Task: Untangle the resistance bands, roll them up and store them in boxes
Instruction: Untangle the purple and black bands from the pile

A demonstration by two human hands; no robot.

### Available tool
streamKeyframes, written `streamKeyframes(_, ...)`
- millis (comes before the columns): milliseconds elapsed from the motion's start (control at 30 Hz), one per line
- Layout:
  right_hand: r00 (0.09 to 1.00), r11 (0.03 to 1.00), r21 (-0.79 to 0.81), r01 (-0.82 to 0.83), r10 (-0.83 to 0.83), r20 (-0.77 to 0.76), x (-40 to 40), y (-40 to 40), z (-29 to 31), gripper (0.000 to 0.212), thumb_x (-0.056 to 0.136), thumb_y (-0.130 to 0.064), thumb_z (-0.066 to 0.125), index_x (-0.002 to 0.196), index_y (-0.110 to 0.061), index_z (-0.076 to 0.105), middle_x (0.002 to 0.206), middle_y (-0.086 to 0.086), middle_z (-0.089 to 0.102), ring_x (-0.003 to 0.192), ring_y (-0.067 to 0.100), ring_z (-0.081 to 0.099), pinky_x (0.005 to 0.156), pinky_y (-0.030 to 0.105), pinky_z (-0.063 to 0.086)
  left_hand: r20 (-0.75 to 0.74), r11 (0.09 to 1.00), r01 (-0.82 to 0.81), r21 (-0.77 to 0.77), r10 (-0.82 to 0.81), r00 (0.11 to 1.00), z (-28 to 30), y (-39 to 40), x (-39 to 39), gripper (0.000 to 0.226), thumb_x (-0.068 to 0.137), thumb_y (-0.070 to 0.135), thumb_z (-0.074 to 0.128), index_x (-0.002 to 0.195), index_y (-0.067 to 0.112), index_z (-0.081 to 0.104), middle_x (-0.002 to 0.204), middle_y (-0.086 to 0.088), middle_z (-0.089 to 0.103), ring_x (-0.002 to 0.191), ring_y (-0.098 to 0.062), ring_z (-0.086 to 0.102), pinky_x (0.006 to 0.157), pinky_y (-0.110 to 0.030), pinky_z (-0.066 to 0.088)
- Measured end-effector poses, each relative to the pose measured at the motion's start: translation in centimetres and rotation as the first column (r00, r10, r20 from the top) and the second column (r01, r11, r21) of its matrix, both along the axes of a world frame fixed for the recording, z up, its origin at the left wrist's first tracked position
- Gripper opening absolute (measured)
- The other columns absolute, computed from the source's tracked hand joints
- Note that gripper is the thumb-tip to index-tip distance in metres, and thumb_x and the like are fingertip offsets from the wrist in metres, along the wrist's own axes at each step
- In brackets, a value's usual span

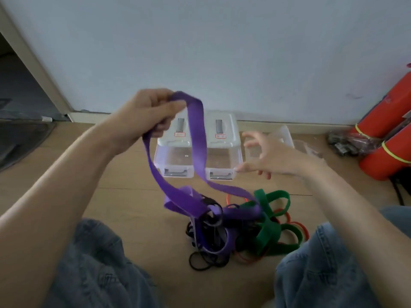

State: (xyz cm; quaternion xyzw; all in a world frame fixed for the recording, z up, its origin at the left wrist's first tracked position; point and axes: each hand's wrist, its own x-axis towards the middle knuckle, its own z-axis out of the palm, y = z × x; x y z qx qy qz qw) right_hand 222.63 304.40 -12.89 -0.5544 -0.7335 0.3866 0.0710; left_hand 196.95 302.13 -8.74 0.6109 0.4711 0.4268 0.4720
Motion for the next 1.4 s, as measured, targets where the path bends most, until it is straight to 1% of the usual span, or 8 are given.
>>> streamKeyframes(267,0.894,0.984,0.009,-0.177,0.165,-0.417,-2.6,-1.3,-0.3,0.013,0.080,-0.006,0.070,0.088,-0.008,0.061,0.073,0.006,0.064,0.051,0.016,0.060,0.048,0.025,0.052,-0.416,0.951,0.236,-0.200,-0.300,0.858,-3.6,-0.8,3.7,0.020,0.075,0.022,0.076,0.084,0.020,0.058,0.066,0.012,0.059,0.059,-0.004,0.053,0.054,-0.012,0.042)
streamKeyframes(433,0.412,0.987,-0.160,0.022,-0.155,-0.898,-0.7,-0.2,1.3,0.014,0.080,-0.001,0.062,0.074,-0.014,0.065,0.061,0.000,0.059,0.048,0.009,0.052,0.044,0.017,0.041,-0.608,0.917,0.265,-0.298,-0.397,0.687,-8.0,-1.4,4.1,0.034,0.086,0.018,0.065,0.116,0.010,0.050,0.111,-0.003,0.058,0.107,-0.017,0.055,0.099,-0.032,0.043)
streamKeyframes(600,0.983,0.996,-0.004,0.091,-0.091,-0.159,0.2,0.3,-0.1,0.021,0.086,-0.016,0.065,0.103,-0.006,0.057,0.070,0.001,0.064,0.047,0.010,0.052,0.040,0.017,0.042,-0.032,0.999,-0.027,-0.034,0.026,0.999,-2.8,-0.2,2.7,0.007,0.094,0.011,0.050,0.090,0.014,0.055,0.074,0.003,0.051,0.062,-0.004,0.051,0.063,-0.014,0.046)
streamKeyframes(667,0.991,0.997,-0.073,-0.037,0.046,0.124,0.3,0.2,-0.9,0.064,0.082,-0.024,0.069,0.135,-0.006,0.037,0.109,0.010,0.061,0.053,0.009,0.058,0.043,0.014,0.044,0.097,0.999,-0.036,0.027,0.033,0.995,-1.2,-0.2,1.9,0.011,0.095,0.009,0.048,0.096,0.015,0.058,0.076,0.000,0.052,0.065,-0.006,0.049,0.065,-0.016,0.043)
streamKeyframes(800,0.974,0.985,0.029,-0.167,0.170,-0.147,-1.4,-0.3,-0.6,0.097,0.069,-0.034,0.080,0.145,-0.031,0.019,0.148,-0.008,0.031,0.070,0.011,0.068,0.054,0.015,0.049,-0.322,0.986,0.150,-0.077,-0.167,0.932,-2.1,-1.6,3.8,0.017,0.090,0.012,0.057,0.106,0.011,0.061,0.092,-0.011,0.062,0.080,-0.012,0.053,0.078,-0.030,0.044)
streamKeyframes(967,0.895,0.990,0.078,-0.116,0.138,-0.424,-2.5,-1.0,-0.1,0.023,0.079,-0.006,0.071,0.098,0.001,0.060,0.075,0.004,0.066,0.059,0.017,0.066,0.055,0.023,0.053,-0.226,0.991,0.108,-0.082,-0.124,0.966,-3.1,-1.1,4.7,0.021,0.083,0.011,0.067,0.098,0.021,0.057,0.086,0.006,0.060,0.074,-0.005,0.055,0.068,-0.013,0.046)
streamKeyframes(1167,0.367,0.985,-0.158,-0.075,-0.120,-0.923,-1.9,-1.0,1.9,0.009,0.080,0.003,0.060,0.087,-0.003,0.062,0.071,0.006,0.066,0.058,0.014,0.062,0.057,0.019,0.051,-0.267,0.911,0.297,-0.287,-0.374,0.888,-9.3,-2.3,6.3,0.028,0.077,0.016,0.076,0.099,0.023,0.059,0.099,0.007,0.066,0.090,-0.001,0.062,0.081,-0.014,0.048)
streamKeyframes(1400,0.529,0.936,-0.245,0.254,-0.346,-0.775,-0.2,-0.2,1.0,0.010,0.084,0.003,0.059,0.091,-0.004,0.060,0.079,0.009,0.065,0.059,0.014,0.065,0.056,0.018,0.053,-0.468,0.987,-0.158,-0.016,0.132,0.874,-7.9,0.7,2.9,0.013,0.088,0.006,0.052,0.100,0.008,0.047,0.080,0.001,0.049,0.073,-0.014,0.048,0.061,-0.009,0.039)
